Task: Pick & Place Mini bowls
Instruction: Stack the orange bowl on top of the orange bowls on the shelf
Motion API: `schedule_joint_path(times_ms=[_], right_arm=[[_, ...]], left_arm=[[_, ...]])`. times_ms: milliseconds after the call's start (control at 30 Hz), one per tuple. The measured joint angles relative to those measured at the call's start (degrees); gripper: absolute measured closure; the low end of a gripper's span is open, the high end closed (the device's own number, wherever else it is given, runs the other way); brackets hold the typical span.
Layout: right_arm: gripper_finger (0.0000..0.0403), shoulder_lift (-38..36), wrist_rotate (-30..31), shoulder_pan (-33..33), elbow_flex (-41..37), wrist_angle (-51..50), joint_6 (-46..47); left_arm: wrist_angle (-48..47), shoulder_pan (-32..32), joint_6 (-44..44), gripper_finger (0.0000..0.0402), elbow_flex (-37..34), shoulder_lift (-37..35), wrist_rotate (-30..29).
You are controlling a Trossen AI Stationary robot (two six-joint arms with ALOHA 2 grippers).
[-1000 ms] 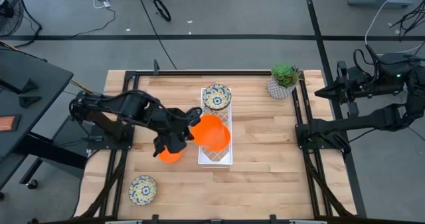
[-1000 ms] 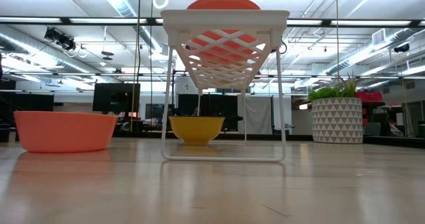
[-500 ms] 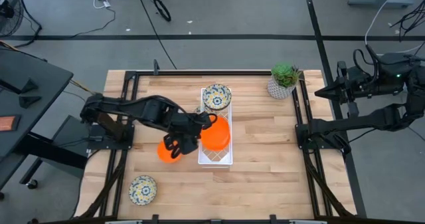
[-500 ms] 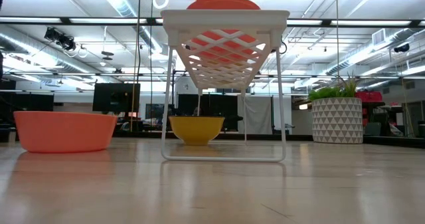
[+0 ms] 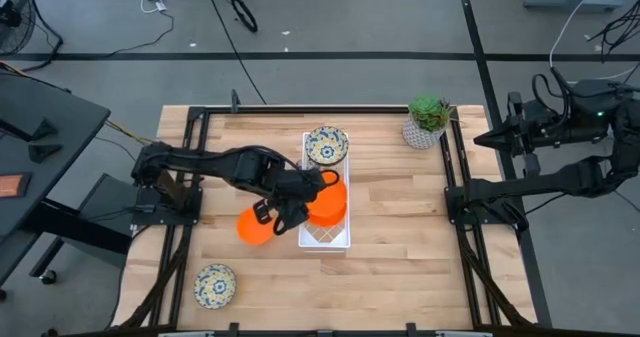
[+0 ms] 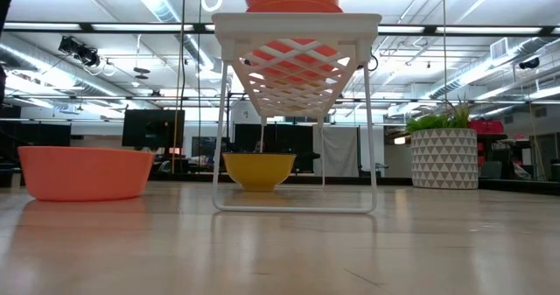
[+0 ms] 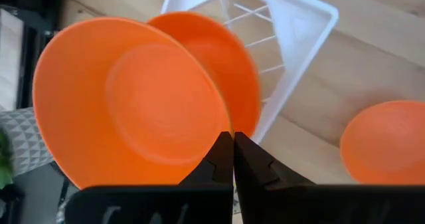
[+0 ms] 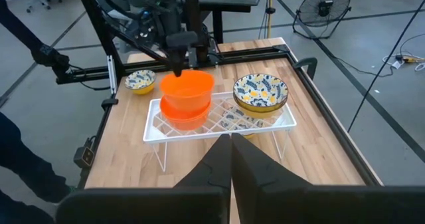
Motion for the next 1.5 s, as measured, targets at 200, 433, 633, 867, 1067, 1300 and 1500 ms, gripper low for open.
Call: schedule_joint_path(times_ms=[200, 433, 633, 867, 1067, 1300, 1500], right_arm=[[0.0392, 0.01, 0.02, 0.00, 0.00, 0.01, 0.00], [0.0392, 0.01, 0.01, 0.00, 0.00, -0.01, 0.00], [0.0392, -0.01, 0.02, 0.00, 0.00, 0.01, 0.00], [0.0392, -0.01, 0.02, 0.00, 0.00, 0.01, 0.00], [0.0392, -0.01, 0.02, 0.00, 0.00, 0.01, 0.01], [0.0392, -0.01, 0.02, 0.00, 0.00, 0.01, 0.00], [0.0392, -0.01, 0.02, 0.00, 0.00, 0.01, 0.00]], left_arm=[[-0.05, -0.70, -1.36, 0.0401, -0.07, 0.41, 1.05], [0.43, -0.85, -1.32, 0.0401, -0.05, 1.18, 1.07], [0.55, -0.94, -0.97, 0.0401, -0.09, 2.08, 1.03], [1.02, -0.92, -0.48, 0.0391, -0.04, 2.07, 0.87], [0.97, -0.92, -1.80, 0.0383, -0.04, 2.07, 0.81], [0.87, -0.92, -3.31, 0.0382, -0.04, 2.07, 0.38], [0.83, -0.85, -3.70, 0.0381, -0.04, 2.07, -1.59]])
